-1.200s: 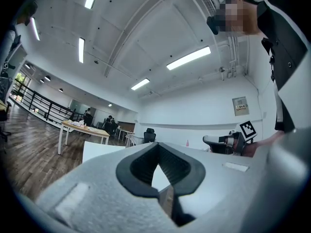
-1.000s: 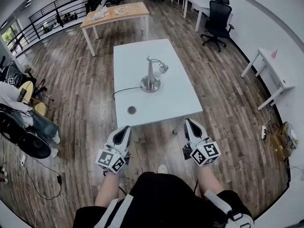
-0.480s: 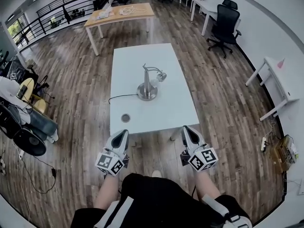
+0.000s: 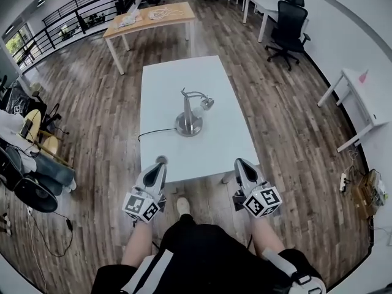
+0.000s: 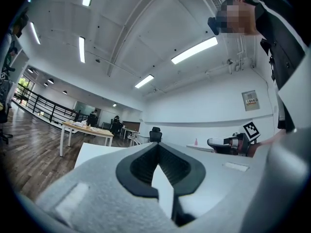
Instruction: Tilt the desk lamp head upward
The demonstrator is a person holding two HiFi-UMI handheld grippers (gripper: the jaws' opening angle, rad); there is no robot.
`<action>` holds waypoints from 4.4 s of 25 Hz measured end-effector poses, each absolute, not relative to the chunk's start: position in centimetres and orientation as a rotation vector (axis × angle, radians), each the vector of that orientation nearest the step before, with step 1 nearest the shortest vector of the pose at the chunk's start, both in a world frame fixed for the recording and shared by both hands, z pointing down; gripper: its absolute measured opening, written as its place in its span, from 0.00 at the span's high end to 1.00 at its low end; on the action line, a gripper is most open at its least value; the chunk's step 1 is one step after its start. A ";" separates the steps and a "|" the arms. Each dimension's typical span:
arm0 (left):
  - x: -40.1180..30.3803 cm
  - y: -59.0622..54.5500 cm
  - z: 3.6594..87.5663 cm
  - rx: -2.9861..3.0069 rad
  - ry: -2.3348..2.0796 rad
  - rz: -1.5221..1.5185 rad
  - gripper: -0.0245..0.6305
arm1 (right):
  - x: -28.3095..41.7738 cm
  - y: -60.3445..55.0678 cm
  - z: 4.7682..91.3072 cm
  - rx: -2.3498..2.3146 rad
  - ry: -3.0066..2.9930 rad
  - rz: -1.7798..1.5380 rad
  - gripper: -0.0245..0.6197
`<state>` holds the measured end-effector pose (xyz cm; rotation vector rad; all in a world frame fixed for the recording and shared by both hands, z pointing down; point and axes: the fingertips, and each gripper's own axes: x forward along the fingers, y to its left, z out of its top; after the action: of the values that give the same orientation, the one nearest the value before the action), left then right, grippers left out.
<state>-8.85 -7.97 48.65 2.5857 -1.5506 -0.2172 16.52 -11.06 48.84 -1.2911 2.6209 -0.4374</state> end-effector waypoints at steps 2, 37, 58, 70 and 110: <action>-8.8 -10.0 48.3 2.610 -1.523 -0.226 0.96 | 16.6 -12.5 48.3 -1.312 2.610 -0.417 0.96; -14.6 -25.9 52.5 2.661 -1.281 -0.159 0.96 | 8.8 -28.6 49.5 -1.471 2.572 -0.476 0.96; -12.3 -31.0 60.6 2.588 -1.270 0.121 0.89 | 8.7 -31.9 55.4 -1.451 2.647 -0.698 0.96; -6.6 -33.2 69.2 2.568 -1.076 0.468 0.65 | 8.9 -32.1 56.9 -1.417 2.665 -0.760 0.96; -4.4 -34.1 73.6 2.569 -1.012 0.719 0.58 | 4.6 -42.3 62.0 -0.609 1.326 -1.934 0.72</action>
<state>-4.41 -34.10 73.63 2.5692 -1.0118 0.7193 4.59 -42.27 61.98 -0.6088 1.3257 -1.9345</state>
